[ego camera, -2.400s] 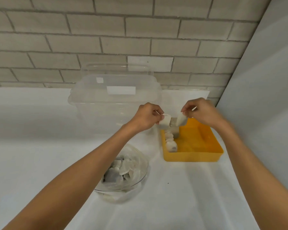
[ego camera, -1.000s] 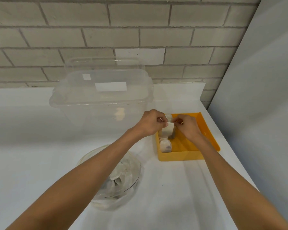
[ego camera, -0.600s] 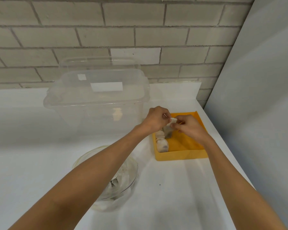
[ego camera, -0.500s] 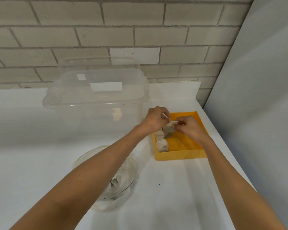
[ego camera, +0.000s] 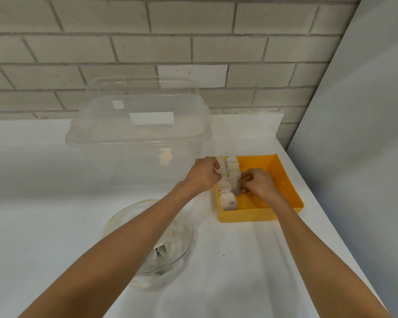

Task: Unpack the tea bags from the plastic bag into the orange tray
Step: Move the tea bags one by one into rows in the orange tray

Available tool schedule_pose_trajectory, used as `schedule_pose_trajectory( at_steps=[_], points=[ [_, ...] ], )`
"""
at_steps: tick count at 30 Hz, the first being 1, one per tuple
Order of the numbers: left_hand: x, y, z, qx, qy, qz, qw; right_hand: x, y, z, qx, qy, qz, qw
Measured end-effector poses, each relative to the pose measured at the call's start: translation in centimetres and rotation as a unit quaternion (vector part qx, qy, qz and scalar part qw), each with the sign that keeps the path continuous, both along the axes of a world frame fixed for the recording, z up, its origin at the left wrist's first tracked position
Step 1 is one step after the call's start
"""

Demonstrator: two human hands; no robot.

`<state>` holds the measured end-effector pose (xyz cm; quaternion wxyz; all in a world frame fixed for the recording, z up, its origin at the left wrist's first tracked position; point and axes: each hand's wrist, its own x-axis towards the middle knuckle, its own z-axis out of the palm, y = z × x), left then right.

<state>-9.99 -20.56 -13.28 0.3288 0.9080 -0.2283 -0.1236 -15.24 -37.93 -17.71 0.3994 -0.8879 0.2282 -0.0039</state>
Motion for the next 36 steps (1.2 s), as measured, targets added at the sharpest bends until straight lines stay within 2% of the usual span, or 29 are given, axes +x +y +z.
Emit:
schedule_pose_trajectory(
  at_steps=[6, 15, 21, 26, 36],
  points=[
    [-0.7, 0.3, -1.0, 0.014, 0.010, -0.003, 1.000, -0.2, 0.1, 0.0, 0.001, -0.019, -0.043, 0.999],
    [-1.1, 0.1, -0.9, 0.008, 0.022, 0.009, 1.000, 0.1, 0.8, -0.3, -0.034, -0.002, 0.006, 0.999],
    [-1.2, 0.2, -0.9, 0.005, 0.032, 0.009, 0.999, 0.0, 0.4, -0.2, 0.020, -0.018, -0.057, 0.998],
    [-1.3, 0.1, -0.8, -0.002, 0.035, 0.013, 0.999, 0.0, 0.9, -0.2, 0.056, 0.004, -0.054, 0.997],
    [-1.5, 0.3, -0.6, -0.004, 0.036, 0.012, 0.999, 0.6, 1.7, -0.1, 0.049, -0.022, -0.064, 0.996]
  ],
)
